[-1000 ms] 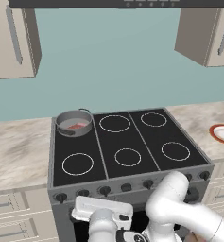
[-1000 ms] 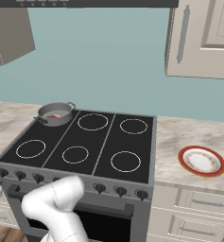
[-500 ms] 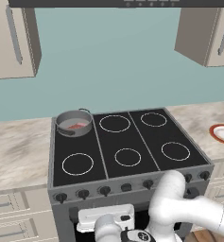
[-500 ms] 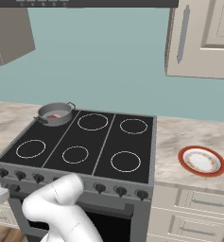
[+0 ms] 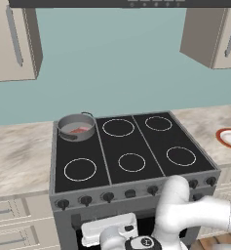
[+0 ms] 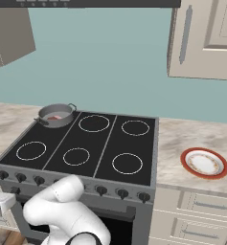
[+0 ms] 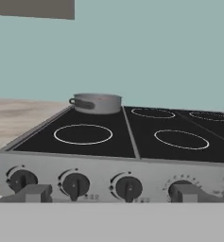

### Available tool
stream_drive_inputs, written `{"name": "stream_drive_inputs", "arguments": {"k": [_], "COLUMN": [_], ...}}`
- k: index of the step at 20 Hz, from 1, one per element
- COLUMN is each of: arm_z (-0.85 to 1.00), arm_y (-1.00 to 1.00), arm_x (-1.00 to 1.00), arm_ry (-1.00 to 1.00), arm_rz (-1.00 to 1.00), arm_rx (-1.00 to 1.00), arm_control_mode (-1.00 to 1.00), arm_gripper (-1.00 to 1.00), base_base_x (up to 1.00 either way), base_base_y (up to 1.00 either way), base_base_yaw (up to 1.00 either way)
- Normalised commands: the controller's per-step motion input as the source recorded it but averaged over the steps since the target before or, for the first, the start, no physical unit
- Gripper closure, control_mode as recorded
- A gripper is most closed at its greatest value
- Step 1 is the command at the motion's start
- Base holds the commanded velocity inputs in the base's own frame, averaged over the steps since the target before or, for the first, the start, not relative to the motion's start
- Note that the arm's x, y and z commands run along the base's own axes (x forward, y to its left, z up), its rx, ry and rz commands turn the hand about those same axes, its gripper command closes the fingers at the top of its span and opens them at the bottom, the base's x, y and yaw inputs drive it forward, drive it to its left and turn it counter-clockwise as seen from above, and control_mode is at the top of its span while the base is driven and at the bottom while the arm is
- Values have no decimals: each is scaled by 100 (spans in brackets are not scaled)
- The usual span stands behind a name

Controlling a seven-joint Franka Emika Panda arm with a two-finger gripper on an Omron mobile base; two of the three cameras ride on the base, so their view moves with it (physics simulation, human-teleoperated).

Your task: Retrieve the frozen meat and place it in the pot on a burner. Then turn the burner on.

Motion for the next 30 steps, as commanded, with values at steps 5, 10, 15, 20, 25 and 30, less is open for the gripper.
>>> {"name": "stream_drive_inputs", "arguments": {"k": [5,10,15,20,25,30], "arm_z": [-22,-24,-23,-6,0,0], "arm_y": [1,18,36,18,0,0], "arm_x": [35,25,5,0,6,9], "arm_ry": [-3,-1,-1,-1,0,0], "arm_rz": [1,0,-1,-7,-9,-3], "arm_rx": [0,3,4,0,4,6], "arm_control_mode": [-100,-100,-100,-100,-100,-100], "arm_gripper": [-100,-100,-100,-100,-100,-100], "base_base_x": [0,0,0,0,0,0], "base_base_y": [0,0,0,0,0,0], "base_base_yaw": [0,0,0,0,0,0]}}
